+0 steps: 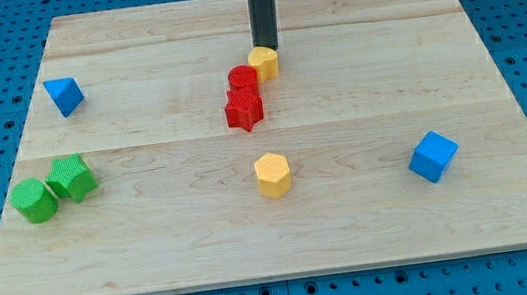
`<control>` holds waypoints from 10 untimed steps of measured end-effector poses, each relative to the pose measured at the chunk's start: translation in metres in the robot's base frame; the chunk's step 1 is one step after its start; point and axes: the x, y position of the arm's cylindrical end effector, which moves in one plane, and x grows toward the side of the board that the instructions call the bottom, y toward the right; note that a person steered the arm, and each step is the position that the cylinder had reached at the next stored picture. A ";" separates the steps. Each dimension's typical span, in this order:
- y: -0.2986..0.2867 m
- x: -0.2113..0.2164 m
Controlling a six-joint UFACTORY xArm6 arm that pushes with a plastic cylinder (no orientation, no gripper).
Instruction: Move the green blocks towards center left side of board
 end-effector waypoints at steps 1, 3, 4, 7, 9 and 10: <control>0.000 0.003; -0.007 -0.005; -0.007 -0.009; -0.009 -0.010; -0.016 -0.013; -0.019 -0.014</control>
